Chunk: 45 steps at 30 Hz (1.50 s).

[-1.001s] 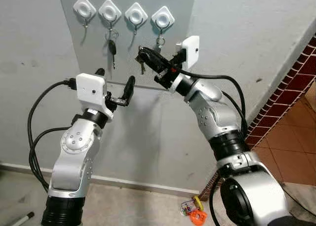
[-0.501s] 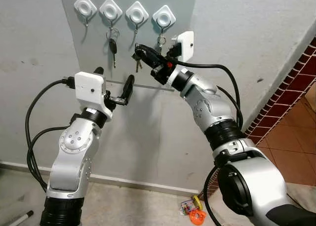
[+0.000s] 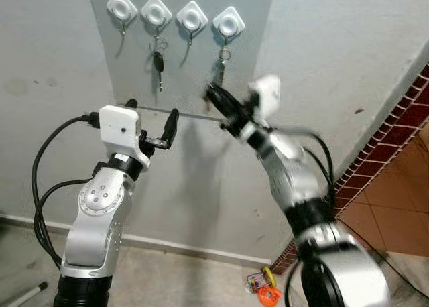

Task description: Hang keys on a hook

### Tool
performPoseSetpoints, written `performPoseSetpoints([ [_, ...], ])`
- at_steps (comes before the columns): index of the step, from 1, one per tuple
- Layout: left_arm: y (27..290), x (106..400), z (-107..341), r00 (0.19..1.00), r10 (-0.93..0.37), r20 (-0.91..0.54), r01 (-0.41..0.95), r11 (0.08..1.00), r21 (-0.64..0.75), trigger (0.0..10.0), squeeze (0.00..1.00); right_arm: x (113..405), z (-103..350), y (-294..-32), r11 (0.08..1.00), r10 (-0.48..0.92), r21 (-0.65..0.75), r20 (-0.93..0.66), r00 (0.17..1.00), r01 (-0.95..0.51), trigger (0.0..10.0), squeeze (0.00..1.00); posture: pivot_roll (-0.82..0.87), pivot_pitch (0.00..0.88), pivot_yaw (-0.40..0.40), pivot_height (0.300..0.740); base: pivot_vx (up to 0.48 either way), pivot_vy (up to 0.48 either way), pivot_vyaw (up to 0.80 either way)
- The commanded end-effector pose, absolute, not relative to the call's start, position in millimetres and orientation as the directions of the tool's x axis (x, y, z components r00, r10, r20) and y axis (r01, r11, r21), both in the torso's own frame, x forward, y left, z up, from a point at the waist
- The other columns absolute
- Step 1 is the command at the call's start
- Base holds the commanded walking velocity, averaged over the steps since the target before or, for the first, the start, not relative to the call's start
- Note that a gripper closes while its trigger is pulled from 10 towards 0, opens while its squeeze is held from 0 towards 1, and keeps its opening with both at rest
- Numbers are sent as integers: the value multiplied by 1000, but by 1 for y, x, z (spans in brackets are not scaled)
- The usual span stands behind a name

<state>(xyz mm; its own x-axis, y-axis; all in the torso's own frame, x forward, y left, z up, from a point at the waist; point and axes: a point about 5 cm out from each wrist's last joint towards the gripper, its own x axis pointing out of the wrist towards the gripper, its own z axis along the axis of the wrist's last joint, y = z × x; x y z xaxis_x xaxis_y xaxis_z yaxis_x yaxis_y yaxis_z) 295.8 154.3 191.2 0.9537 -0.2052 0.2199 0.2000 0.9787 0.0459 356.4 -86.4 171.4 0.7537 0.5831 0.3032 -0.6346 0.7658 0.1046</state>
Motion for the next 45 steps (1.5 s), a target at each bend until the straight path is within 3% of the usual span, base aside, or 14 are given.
performPoseSetpoints([
  [1,157,296,183,962,-191,197,190,981,26,10000,0,355,179,-100,810,527,73,342,778,-582,10000,0,59,13,-38,740,0,0,0],
  [6,163,303,156,981,-159,115,163,986,-32,10000,0,328,136,-152,938,310,68,279,909,-341,10000,0,14,7,-3,740,0,0,0],
  [8,163,303,156,981,-159,115,163,986,-32,10000,0,328,136,-152,938,310,68,279,909,-341,10000,0,14,7,-3,740,0,0,0],
  [13,166,303,132,981,-191,43,193,980,-50,10000,0,295,100,-181,992,93,72,185,978,-108,10000,0,-27,0,35,740,0,0,0],
  [21,166,298,132,979,-192,64,198,976,-90,10000,0,266,108,-175,993,2,111,202,979,-25,10000,0,-40,0,39,740,0,0,0],
  [29,165,296,126,981,-180,68,188,970,-154,10000,0,263,113,-173,994,-26,111,208,978,3,10000,0,-35,0,30,740,0,0,0],
  [45,167,295,125,980,-189,60,196,967,-162,10000,0,259,117,-160,991,11,127,163,987,-32,10000,0,-30,0,26,740,0,418,0],
])
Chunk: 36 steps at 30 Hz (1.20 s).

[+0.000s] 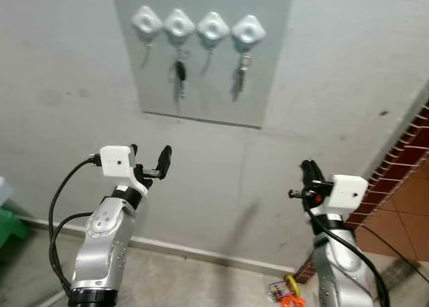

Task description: Hang keys on a hook

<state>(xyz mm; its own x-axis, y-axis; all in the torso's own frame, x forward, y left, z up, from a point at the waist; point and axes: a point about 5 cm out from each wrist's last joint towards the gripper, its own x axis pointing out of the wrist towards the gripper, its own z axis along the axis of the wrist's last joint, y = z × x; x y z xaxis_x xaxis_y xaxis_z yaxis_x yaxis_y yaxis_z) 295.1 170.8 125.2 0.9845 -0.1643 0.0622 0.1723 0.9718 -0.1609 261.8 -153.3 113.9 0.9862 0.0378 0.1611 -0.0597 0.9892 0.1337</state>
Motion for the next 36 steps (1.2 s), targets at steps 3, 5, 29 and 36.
performPoseSetpoints([
  [3,167,296,126,980,-192,59,199,967,-160,10000,0,259,117,-158,991,13,132,159,987,-35,10000,0,-31,0,28,740,0,476,0],
  [5,166,296,127,979,-193,61,200,967,-158,10000,0,258,116,-157,990,15,134,156,988,-36,10000,0,-31,0,28,740,0,478,0],
  [29,164,300,135,980,-190,56,195,976,-96,10000,0,257,115,-152,988,22,149,140,990,-43,10000,0,-28,0,34,740,0,-39,0],
  [36,165,304,139,985,-159,62,165,980,-112,10000,0,256,115,-151,987,21,153,137,990,-42,10000,0,-32,0,40,740,0,-204,0],
])
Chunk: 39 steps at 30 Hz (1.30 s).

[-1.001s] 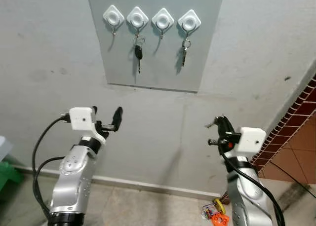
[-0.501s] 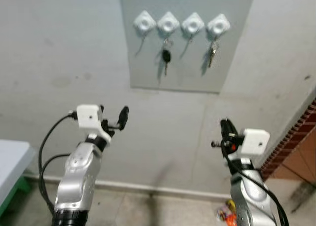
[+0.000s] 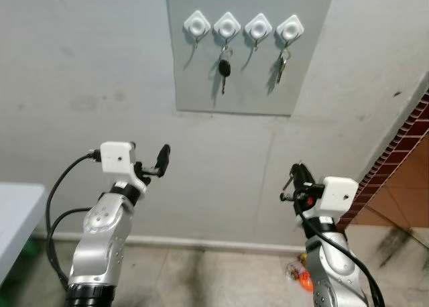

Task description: Hang keys on a hook

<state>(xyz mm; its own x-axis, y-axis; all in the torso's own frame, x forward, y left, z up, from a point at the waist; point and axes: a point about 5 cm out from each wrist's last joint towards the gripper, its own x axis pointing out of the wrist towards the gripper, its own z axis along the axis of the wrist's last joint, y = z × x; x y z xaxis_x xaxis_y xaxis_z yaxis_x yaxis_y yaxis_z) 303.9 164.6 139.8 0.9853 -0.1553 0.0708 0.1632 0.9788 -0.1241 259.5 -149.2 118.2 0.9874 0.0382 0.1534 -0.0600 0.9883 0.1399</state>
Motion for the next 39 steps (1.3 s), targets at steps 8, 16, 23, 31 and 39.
performPoseSetpoints([
  [8,165,305,143,986,-156,65,164,977,-137,10000,0,254,115,-150,986,15,163,138,990,-38,10000,0,-41,0,47,740,171,0,0],
  [16,165,307,138,994,-105,9,105,978,-181,10000,0,251,114,-150,986,13,165,131,991,-34,10000,0,-42,0,47,740,180,0,0],
  [23,166,307,139,995,-103,4,102,979,-177,10000,0,250,113,-149,986,17,165,127,992,-38,10000,0,-42,0,47,740,0,0,0],
  [31,165,307,141,992,-126,13,126,981,-149,10000,0,250,113,-151,986,22,160,123,992,-42,10000,0,-38,0,40,740,0,0,0],
  [39,167,305,140,992,-129,19,130,978,-161,10000,0,251,114,-152,987,29,153,119,992,-47,10000,0,-33,0,35,740,0,0,0],
])
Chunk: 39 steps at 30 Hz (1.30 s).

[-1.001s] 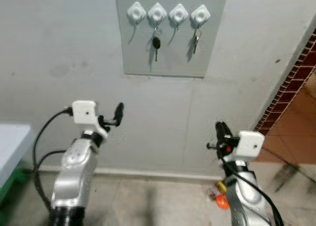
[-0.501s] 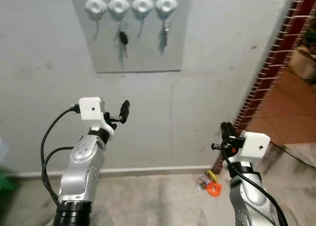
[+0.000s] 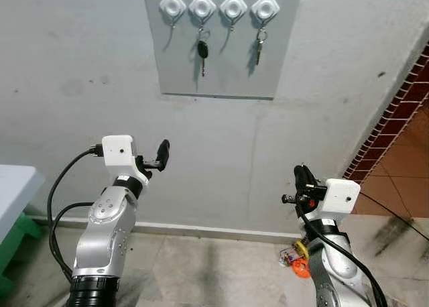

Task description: Hang keys on a hook

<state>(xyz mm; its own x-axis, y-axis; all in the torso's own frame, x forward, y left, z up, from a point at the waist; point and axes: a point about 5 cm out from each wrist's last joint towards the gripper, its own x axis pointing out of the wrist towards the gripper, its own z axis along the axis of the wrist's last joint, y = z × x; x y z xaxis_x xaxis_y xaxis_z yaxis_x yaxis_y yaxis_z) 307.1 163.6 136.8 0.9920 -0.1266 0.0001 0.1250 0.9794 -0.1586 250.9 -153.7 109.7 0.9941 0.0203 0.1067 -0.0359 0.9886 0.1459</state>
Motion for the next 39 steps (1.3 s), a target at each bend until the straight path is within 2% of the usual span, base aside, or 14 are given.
performPoseSetpoints([
  [1,167,305,141,992,-125,20,127,979,-160,10000,0,251,114,-153,987,30,153,119,993,-48,10000,0,-33,0,35,740,0,0,0],
  [11,167,305,141,992,-121,18,123,979,-163,10000,0,251,114,-153,987,32,154,114,993,-49,10000,0,-31,0,33,740,27,0,0],
  [29,165,302,142,991,-131,32,134,978,-158,10000,0,251,114,-153,986,40,156,111,993,-57,10000,0,-25,0,26,740,341,0,0],
  [30,165,302,142,994,-103,30,106,984,-140,10000,0,251,114,-153,986,41,156,110,993,-58,10000,0,-24,0,24,740,0,0,0],
  [39,162,301,145,992,-115,49,121,982,-147,10000,0,251,113,-152,986,56,154,102,993,-71,10000,0,-24,0,22,740,0,0,0],
])
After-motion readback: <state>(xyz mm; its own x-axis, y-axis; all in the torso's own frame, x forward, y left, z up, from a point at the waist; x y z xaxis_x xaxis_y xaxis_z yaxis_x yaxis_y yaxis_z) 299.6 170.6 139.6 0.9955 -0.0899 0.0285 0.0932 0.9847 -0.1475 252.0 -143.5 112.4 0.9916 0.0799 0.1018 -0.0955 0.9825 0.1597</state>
